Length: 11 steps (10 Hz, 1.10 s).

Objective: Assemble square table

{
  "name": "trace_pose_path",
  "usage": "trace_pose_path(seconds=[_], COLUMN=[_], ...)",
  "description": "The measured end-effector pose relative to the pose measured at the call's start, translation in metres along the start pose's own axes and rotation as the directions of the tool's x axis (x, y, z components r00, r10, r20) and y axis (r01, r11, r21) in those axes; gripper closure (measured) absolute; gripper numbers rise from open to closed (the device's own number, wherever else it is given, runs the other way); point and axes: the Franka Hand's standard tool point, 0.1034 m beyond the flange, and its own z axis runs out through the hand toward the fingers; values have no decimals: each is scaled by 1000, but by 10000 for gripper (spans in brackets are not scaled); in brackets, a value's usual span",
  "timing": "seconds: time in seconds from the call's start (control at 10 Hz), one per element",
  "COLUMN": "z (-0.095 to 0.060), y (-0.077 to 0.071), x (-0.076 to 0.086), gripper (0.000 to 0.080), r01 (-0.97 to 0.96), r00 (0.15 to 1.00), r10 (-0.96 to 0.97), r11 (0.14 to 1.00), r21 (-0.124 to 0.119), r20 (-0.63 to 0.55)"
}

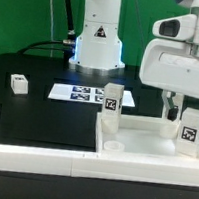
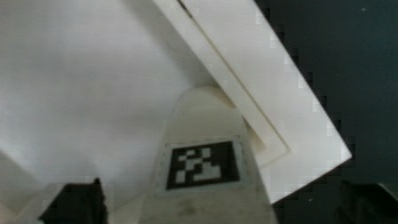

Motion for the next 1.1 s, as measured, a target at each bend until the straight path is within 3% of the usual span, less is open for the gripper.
trace_pose_path(seconds=[0.2,0.4,0.5,0.6,0.9,1.1], z=[0,0,0,0,1,1], y=[0,0,0,0,1,2], x=[2,2,1,1,1,0], gripper=[150,420,420,512,512,512], r01=[74,13,-89,-189,-343,-592], r00=[997,1000,996,982,939,806], r10=[-74,-13,89,189,343,592], r11=[997,1000,996,982,939,806], r21=[3,4,6,6,5,19], r20=[-5,-4,-1,-1,0,-8])
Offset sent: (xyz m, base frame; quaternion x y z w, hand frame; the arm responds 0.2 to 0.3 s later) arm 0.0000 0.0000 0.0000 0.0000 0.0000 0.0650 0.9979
